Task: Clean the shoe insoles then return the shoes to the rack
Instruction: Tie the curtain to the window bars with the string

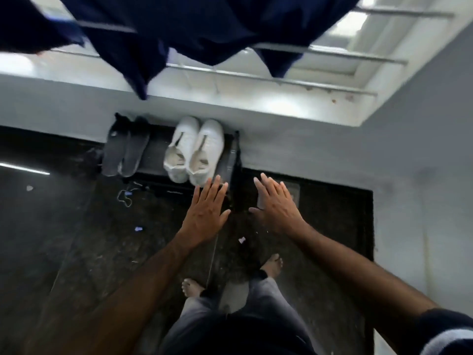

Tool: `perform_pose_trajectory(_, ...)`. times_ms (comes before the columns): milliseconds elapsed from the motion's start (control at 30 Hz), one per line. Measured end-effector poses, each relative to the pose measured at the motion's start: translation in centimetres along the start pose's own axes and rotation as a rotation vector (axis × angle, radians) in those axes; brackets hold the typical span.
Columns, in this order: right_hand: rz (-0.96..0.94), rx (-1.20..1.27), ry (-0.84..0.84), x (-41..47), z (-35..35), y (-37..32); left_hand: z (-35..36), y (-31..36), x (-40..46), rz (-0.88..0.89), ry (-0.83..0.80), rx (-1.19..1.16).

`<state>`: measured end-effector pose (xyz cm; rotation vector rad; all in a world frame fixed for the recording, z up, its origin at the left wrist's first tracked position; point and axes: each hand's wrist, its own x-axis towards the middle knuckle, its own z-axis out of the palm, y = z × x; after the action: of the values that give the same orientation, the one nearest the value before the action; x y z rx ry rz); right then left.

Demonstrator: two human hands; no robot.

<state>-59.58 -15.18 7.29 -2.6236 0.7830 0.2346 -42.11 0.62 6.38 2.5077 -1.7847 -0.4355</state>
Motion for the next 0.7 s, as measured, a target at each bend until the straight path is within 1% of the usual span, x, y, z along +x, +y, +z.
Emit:
perform_pose_trajectory(100,-0.128,-0.039,0.005,2.6,0.3,-7.0,-1.2,-6.6,-5.1,-0.141,0.061,-0.046)
perform_pose_trajectory(267,-0.317,-0.118,-0.018,7.0,2.4,-20.7,-2.5,-18.0,-15.4,-0.363,0.096,-0.118)
perform_pose_trajectory(433,-0.456,-0.131,-0.064,10.8,4.5,-33.1,-3.9,-27.6,-24.1,-0.555,0.155,-0.172)
perform_pose_trajectory(567,-0.539,-0.155,-0.120,13.1,6.0,-40.4,-4.5,-33.2,-27.8,-0.647,0.185,-0.220)
perform_pose_trajectory(700,-0.583,-0.178,-0.172,16.7,7.8,-45.4,-4.6,-38.2,-28.7,-0.703,0.172,-0.257)
